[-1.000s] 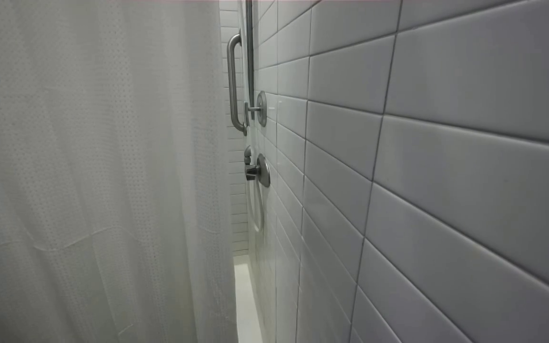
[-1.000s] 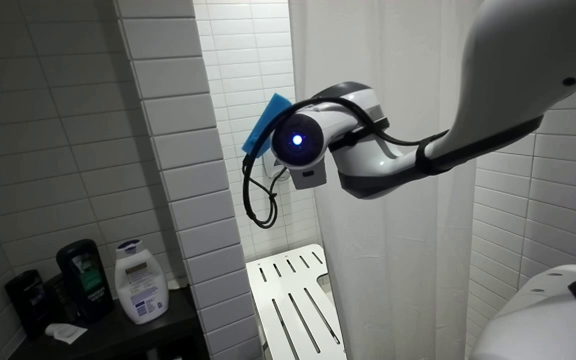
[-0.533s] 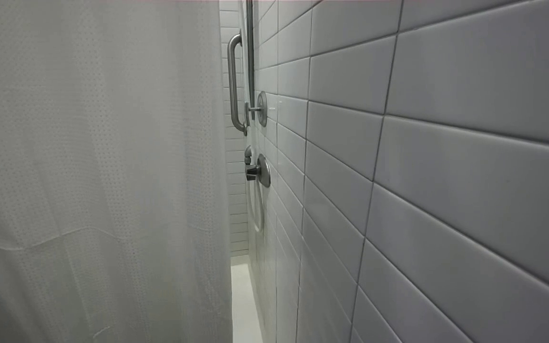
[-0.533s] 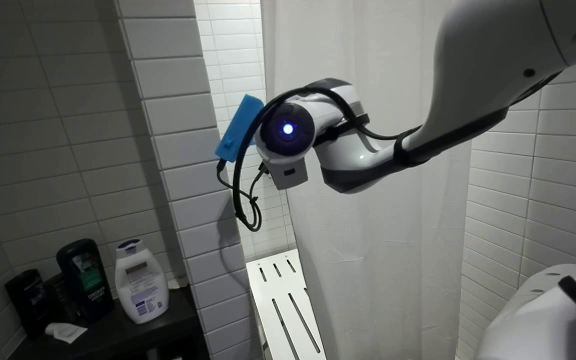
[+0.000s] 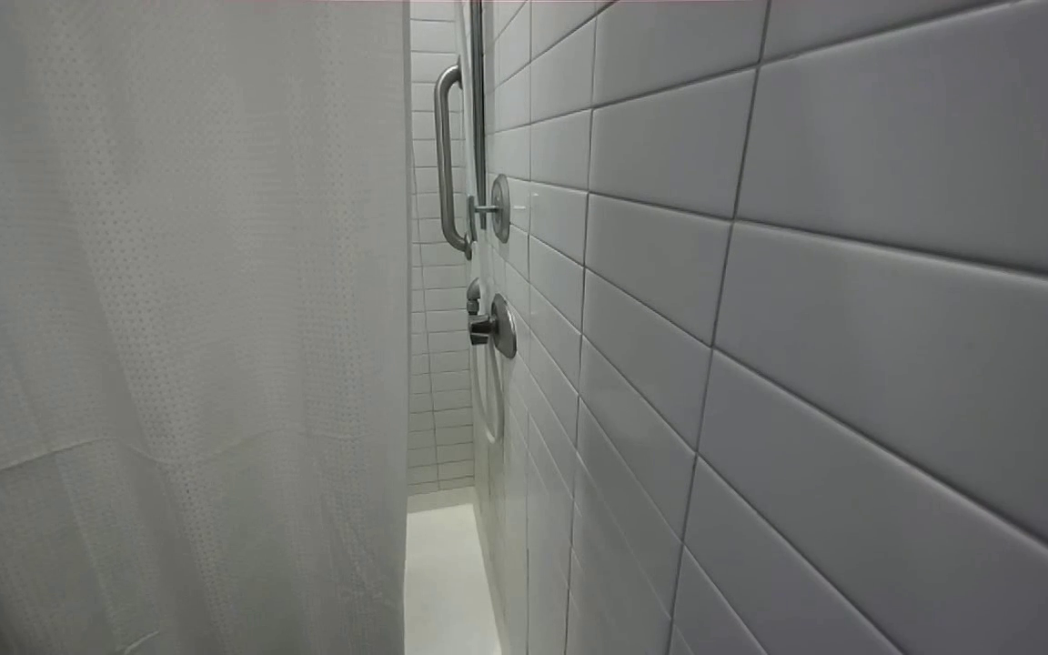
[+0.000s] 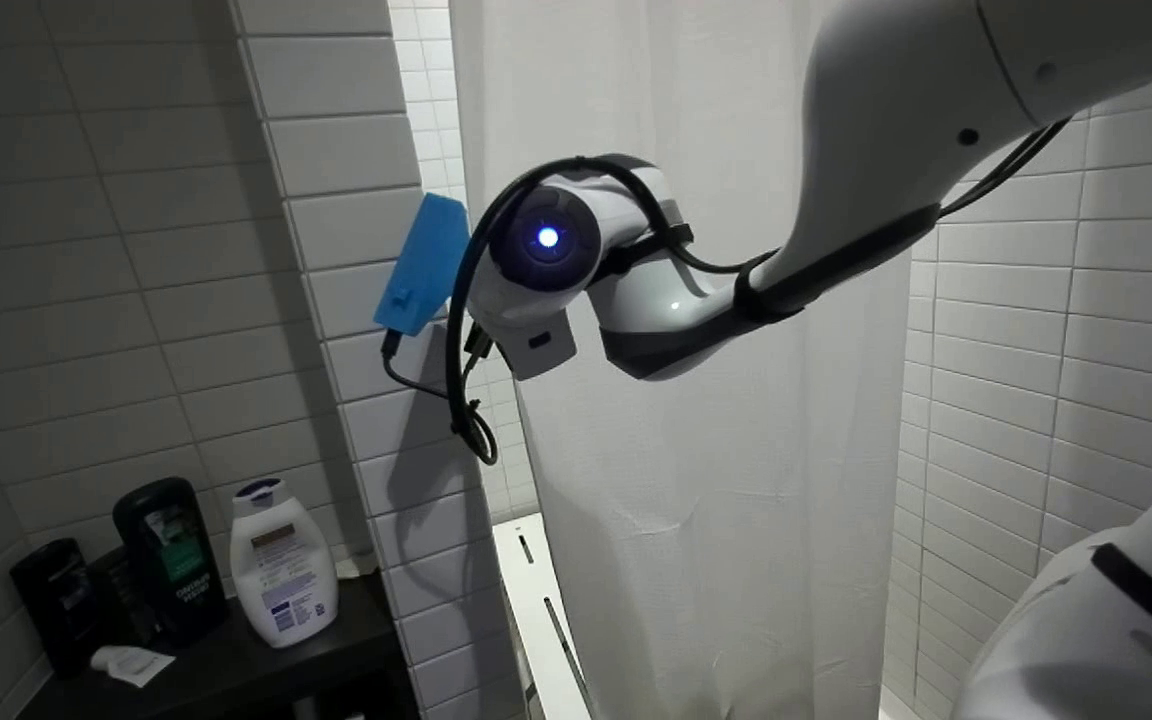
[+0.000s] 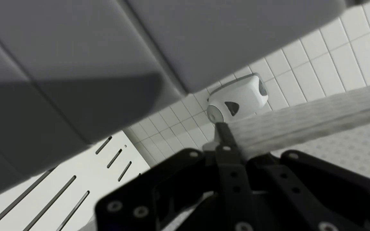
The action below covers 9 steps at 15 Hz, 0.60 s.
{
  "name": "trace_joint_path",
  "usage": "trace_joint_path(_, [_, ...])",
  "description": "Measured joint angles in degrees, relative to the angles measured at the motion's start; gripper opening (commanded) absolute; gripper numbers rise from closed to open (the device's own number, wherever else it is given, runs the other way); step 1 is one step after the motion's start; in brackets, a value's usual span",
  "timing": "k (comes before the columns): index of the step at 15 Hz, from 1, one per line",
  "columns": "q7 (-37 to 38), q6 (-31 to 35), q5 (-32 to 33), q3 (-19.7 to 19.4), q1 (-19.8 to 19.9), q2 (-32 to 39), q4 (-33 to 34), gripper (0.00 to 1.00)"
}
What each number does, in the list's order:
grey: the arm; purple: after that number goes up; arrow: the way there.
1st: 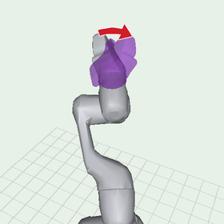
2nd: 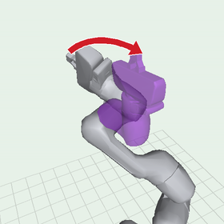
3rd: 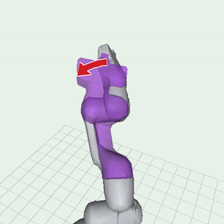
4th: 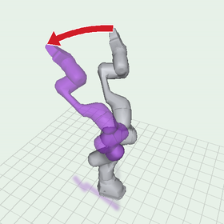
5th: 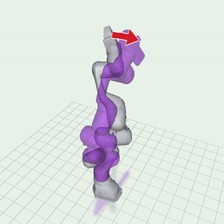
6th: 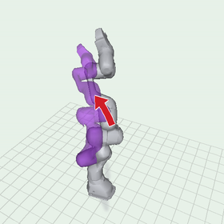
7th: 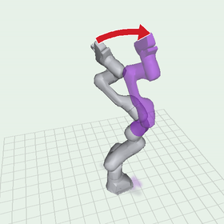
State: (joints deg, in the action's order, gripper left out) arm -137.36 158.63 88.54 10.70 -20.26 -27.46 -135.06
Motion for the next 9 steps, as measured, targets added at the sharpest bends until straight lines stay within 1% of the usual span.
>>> trace_joint_path(4, [-5.5,2.6,-4.4,0.0,-1.9,2.2,-1.5,0.56])
trace_joint_path(9, [-11.7,3.3,-8.1,-0.6,-2.2,2.1,-3.1,0.84])
